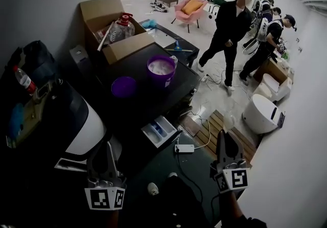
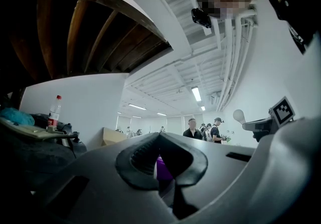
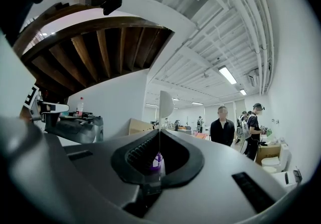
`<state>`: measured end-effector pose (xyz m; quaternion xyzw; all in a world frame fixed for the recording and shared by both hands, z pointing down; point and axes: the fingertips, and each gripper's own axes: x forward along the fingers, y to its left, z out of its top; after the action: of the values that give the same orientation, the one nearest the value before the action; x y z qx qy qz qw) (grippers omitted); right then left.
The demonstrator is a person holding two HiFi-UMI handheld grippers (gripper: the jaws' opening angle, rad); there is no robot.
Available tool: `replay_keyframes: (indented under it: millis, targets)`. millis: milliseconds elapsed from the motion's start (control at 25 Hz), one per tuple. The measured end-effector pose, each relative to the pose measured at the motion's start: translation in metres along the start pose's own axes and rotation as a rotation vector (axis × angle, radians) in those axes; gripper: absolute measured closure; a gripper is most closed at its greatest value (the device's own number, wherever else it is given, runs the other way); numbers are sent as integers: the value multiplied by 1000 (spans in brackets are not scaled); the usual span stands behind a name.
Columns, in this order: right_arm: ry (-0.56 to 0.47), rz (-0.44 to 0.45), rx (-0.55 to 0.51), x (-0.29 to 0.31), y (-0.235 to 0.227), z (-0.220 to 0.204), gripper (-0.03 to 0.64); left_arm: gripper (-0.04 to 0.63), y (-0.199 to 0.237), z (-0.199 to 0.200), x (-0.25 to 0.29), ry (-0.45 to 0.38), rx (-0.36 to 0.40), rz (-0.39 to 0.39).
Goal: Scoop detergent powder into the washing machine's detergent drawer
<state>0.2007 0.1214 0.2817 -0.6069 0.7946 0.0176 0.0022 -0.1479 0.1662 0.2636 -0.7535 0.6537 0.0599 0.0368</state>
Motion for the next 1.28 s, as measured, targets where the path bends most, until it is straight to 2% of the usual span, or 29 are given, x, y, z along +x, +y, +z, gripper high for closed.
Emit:
replay_keyframes:
  millis: [160,360,680,800,1280]
  targets:
    - [-16,26,8,12,0,-9,584,581,2,-9,13,19,-2,-3]
    - [-2,13,51,41,-7,-12,584,581,3,-17,39,31,3,0]
    - [19,61,-25,95,-29,-26,584,581,1,-25,95,31,12,8]
    - [-12,60,10,122,-35,-17,584,581,0,-29,118,30,14,14]
    - [-30,160,52,225,-72,-8,584,581,-8,-25,203,30,46,96]
